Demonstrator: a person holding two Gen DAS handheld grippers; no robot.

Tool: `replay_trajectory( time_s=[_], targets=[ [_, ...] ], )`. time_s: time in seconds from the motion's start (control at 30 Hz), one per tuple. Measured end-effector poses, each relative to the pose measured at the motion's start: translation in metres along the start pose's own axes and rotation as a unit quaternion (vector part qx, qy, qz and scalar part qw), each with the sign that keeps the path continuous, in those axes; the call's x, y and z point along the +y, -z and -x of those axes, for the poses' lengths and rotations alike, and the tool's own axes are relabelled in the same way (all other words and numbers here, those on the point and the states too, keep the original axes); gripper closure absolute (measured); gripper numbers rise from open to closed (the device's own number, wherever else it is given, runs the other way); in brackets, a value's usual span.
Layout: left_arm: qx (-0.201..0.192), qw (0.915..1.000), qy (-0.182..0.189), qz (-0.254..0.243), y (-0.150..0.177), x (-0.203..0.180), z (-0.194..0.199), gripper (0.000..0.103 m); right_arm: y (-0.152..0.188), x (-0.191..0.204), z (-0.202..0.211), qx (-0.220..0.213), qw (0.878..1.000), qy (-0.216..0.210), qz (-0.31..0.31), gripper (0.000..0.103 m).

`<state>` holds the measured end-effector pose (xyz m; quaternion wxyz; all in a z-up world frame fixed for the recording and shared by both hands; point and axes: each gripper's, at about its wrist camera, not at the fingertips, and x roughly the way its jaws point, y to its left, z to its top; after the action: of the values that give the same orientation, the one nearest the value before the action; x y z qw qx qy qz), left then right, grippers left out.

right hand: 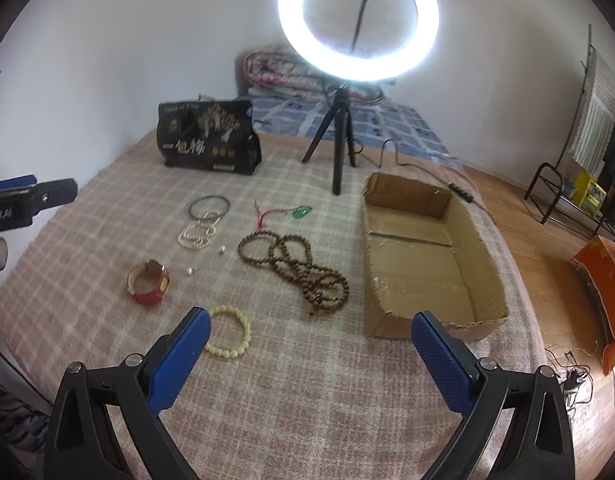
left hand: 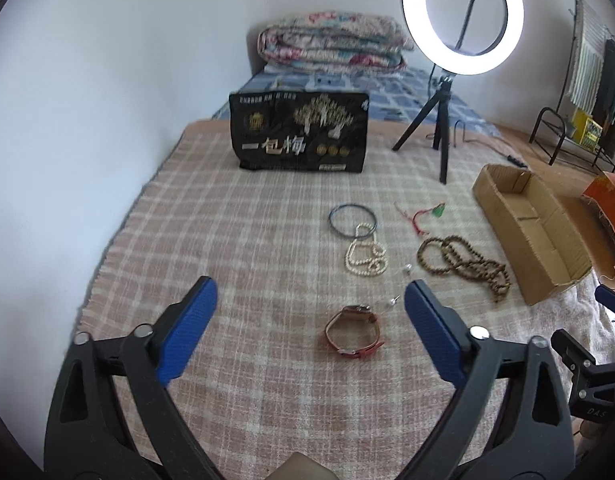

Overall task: Organize jewelry
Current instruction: 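Grasp the red-strap watch with the left tool while the right tool grasps the yellow bead bracelet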

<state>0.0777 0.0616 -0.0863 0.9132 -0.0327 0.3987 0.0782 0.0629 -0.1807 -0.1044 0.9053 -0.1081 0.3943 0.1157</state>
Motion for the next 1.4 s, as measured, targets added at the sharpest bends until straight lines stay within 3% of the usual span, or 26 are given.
replay_trajectory(
  time_s=[0.1, 0.17, 0.23, 0.33, 0.7, 0.9, 1.1, 1.27, 1.4],
  targets=[
    [0.034, 0.9994, 0.006, 0.009, 0.006, 0.003, -0.022, 0.022, 0.001, 0.007, -0.016, 0.024, 0.999, -0.018, 0.013, 0.008],
    [0.060, 0.9980, 0.010, 0.013, 0.012, 0.003, -0.037, 0.037, 0.003, 0.012, -0.028, 0.046, 0.998, -0.038, 0.019, 0.012],
    [0.088, 0.9960, 0.017, 0.006, 0.020, 0.000, -0.054, 0.043, 0.004, 0.016, -0.042, 0.073, 0.996, -0.056, 0.021, 0.027],
    [0.121, 0.9923, 0.026, 0.007, 0.028, -0.004, -0.070, 0.059, 0.005, 0.021, -0.062, 0.098, 0.992, -0.071, 0.023, 0.037],
    [0.168, 0.9839, 0.050, 0.033, 0.037, 0.001, -0.107, 0.074, 0.008, 0.021, -0.112, 0.171, 0.979, -0.108, -0.011, 0.062],
    [0.178, 0.9823, 0.048, 0.034, 0.038, -0.002, -0.119, 0.075, 0.008, 0.023, -0.122, 0.179, 0.976, -0.119, -0.012, 0.063],
    [0.191, 0.9800, 0.048, 0.032, 0.043, -0.004, -0.129, 0.085, 0.009, 0.028, -0.128, 0.188, 0.974, -0.128, -0.008, 0.068],
    [0.195, 0.9786, 0.051, 0.043, 0.045, -0.001, -0.132, 0.086, 0.009, 0.033, -0.134, 0.191, 0.974, -0.119, 0.002, 0.070],
    [0.195, 0.9786, 0.055, 0.039, 0.045, -0.003, -0.134, 0.095, 0.009, 0.039, -0.138, 0.188, 0.976, -0.107, 0.018, 0.075]
  ],
)
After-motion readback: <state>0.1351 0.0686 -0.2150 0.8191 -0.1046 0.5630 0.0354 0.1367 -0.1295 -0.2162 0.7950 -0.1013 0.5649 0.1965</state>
